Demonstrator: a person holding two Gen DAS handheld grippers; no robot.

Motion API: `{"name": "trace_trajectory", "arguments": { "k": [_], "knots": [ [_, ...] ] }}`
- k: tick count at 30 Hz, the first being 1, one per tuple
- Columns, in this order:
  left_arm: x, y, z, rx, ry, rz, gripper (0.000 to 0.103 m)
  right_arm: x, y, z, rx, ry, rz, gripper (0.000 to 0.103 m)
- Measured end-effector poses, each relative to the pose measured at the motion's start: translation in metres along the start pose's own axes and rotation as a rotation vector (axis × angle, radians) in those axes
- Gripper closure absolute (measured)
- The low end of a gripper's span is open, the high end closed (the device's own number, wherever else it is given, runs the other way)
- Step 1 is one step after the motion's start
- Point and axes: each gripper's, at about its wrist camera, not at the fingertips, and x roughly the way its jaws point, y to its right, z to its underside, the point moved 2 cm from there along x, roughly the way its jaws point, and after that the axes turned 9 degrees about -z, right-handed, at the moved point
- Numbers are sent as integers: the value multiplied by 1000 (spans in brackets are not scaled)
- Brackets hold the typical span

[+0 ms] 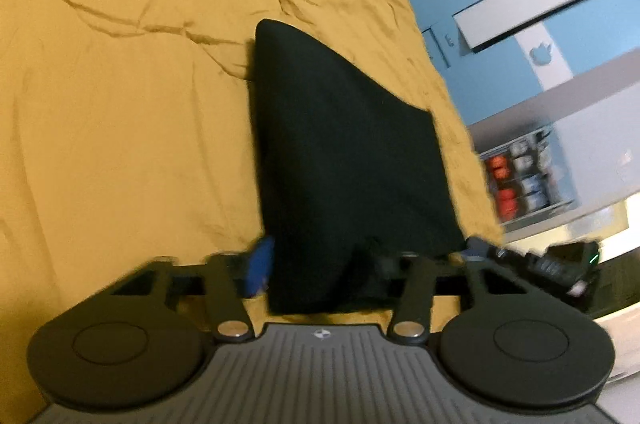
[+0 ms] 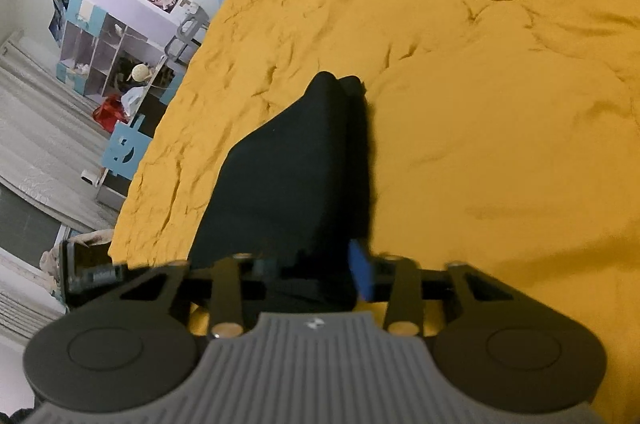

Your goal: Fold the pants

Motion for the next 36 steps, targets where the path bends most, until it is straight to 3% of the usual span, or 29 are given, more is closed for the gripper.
{"name": "trace_trajectory", "arguments": {
  "k": [2, 5, 7, 10, 11, 12, 13, 14, 15, 16, 17, 23, 26, 36],
  "knots": [
    [5, -6, 0, -32, -18, 3, 78, 6, -2, -1, -13, -17, -9, 97],
    [0, -11, -1, -37, -27, 31, 85, 2, -2, -1, 2, -18, -31, 100],
    [-2, -12, 2, -13, -37, 23, 85, -2, 2, 0, 24, -14, -44, 101],
    [-1, -18, 2, 13, -69, 13, 83, 5, 13, 7, 15, -58, 39, 101],
    [-2, -20, 1, 20, -78, 10, 77, 6, 15, 8, 20, -61, 44, 100],
    [-4, -21, -1, 25, -86, 5, 72, 4, 15, 6, 22, -57, 34, 98],
    [-9, -23, -4, 29, -86, 6, 69, 1, 15, 3, 18, -56, 25, 85],
    [-14, -24, -9, 30, -81, 0, 58, -2, 14, 0, 12, -52, 24, 58],
    [-19, -25, -15, 27, -67, -8, 45, -6, 14, -5, 7, -43, 16, 48],
    [-24, -27, -22, 21, -46, -7, 39, -9, 15, -10, 10, -41, 1, 40],
    [-28, -29, -28, 13, -28, 1, 32, -10, 18, -16, 25, -42, -13, 40],
    [-3, -35, -55, -38, -54, 66, 31, 12, 35, -45, 90, -110, -39, 39],
    [22, -36, -58, -44, -96, 60, 31, 28, 42, -55, 90, -159, -48, 40],
    [58, -25, -61, -32, -114, 163, 24, 89, 49, -66, 86, -281, -146, 40]
  ]
}}
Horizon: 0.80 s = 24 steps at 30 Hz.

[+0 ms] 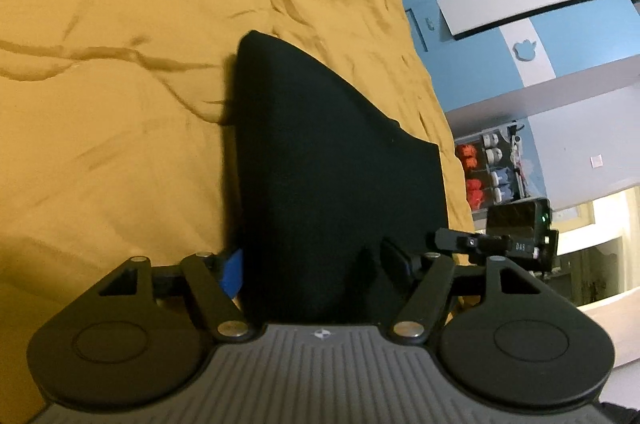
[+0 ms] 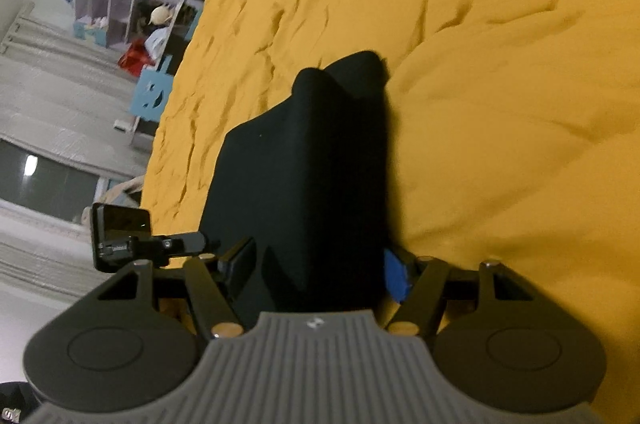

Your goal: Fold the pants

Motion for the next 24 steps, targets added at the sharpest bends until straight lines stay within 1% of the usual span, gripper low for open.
{"name": "trace_trajectory", "arguments": {
  "k": [4, 7, 9, 10, 11, 12, 13, 15, 18, 21, 24],
  "knots": [
    [5, 0, -2, 1, 2, 9, 24, 20, 5, -6, -8, -18, -42, 43],
    [7, 2, -2, 4, 5, 13, 21, 27, 8, -7, -1, -11, -64, 47],
    [4, 2, -1, 15, 11, 11, 22, 30, 8, -6, -7, -9, -65, 52],
    [4, 4, -1, 27, 14, 8, 25, 31, 7, -5, -12, -9, -57, 60],
    [3, 7, 0, 43, 19, -1, 33, 31, 7, -4, -10, -8, -59, 64],
    [2, 9, 0, 55, 23, -20, 41, 29, 6, -3, -10, -7, -61, 66],
    [1, 9, 0, 58, 24, -34, 44, 27, 6, -3, -12, -6, -62, 70],
    [-3, 9, 0, 46, 24, -30, 57, 25, 2, -3, -20, -2, -59, 74],
    [-9, 14, -1, 46, 33, -37, 65, 22, -5, -3, -33, 8, -53, 79],
    [-17, 31, 1, 86, 58, -65, 69, 18, -18, -3, -50, 22, -60, 82],
    [-29, 50, 4, 126, 82, -71, 69, 6, -35, -2, -77, 38, -66, 83]
  ]
}}
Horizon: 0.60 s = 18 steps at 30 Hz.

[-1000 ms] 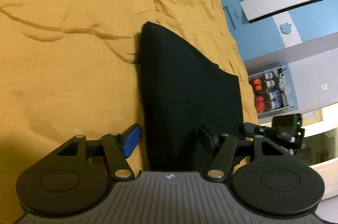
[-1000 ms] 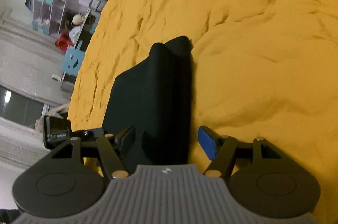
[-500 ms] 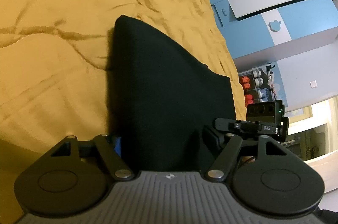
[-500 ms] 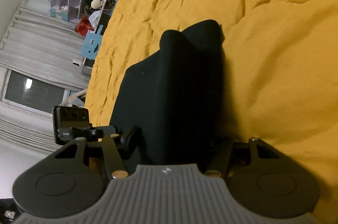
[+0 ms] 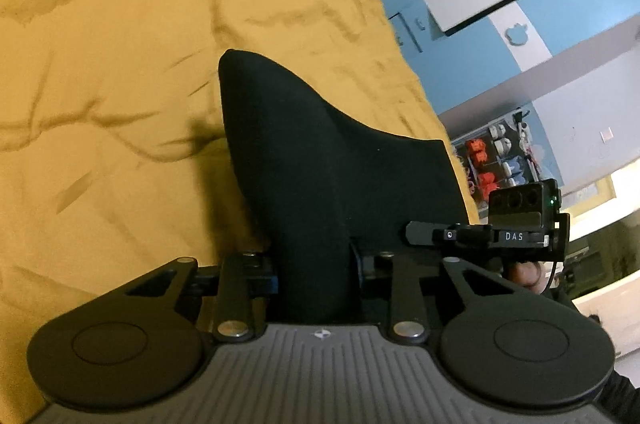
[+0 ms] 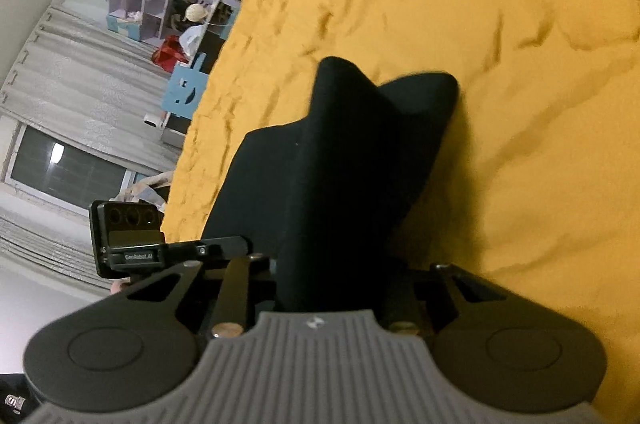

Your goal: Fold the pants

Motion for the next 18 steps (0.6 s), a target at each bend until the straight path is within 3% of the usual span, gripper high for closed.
{"name": "trace_trajectory", "arguments": {
  "k": [9, 18],
  "knots": [
    [-40, 64, 9, 95, 70, 39, 70, -59, -68, 10, -108, 78, -14, 83],
    [-39, 113, 42, 171, 52, 71, 70, -126, -98, 60, -144, 134, 17, 83]
  ]
}}
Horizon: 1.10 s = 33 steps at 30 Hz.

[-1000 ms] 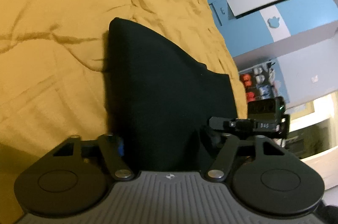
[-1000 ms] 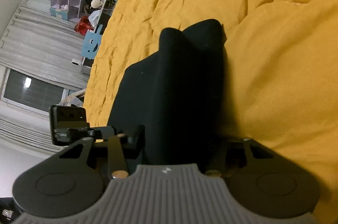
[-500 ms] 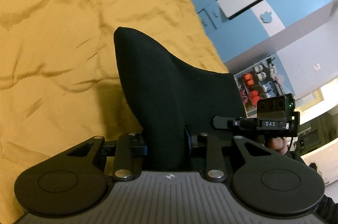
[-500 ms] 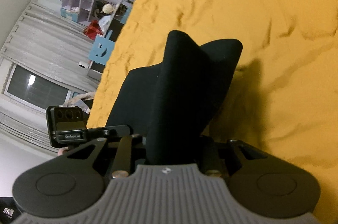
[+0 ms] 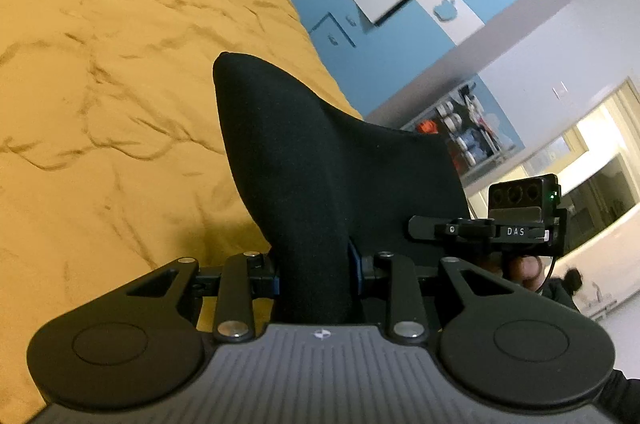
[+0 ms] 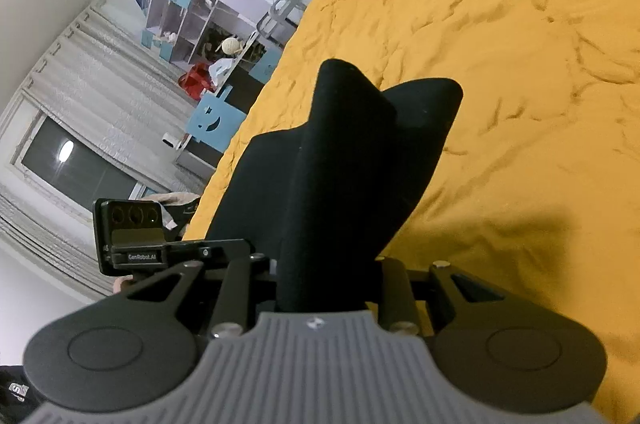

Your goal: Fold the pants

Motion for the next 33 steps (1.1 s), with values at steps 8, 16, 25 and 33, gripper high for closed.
{"name": "trace_trajectory", "arguments": {
  "k": [8, 16, 25, 33],
  "knots": [
    [50, 51, 18, 67, -82, 13, 70, -77, 24, 42, 53, 76, 37, 83],
    [112, 104, 10, 132, -141, 33, 70, -153, 57, 48, 93, 156, 70, 83],
    [170, 139, -26, 150, -128, 69, 70, -216, 90, 5, 64, 214, 101, 83],
    [228, 138, -56, 115, -148, 90, 70, -239, 144, -30, 99, 251, 118, 83]
  ]
}}
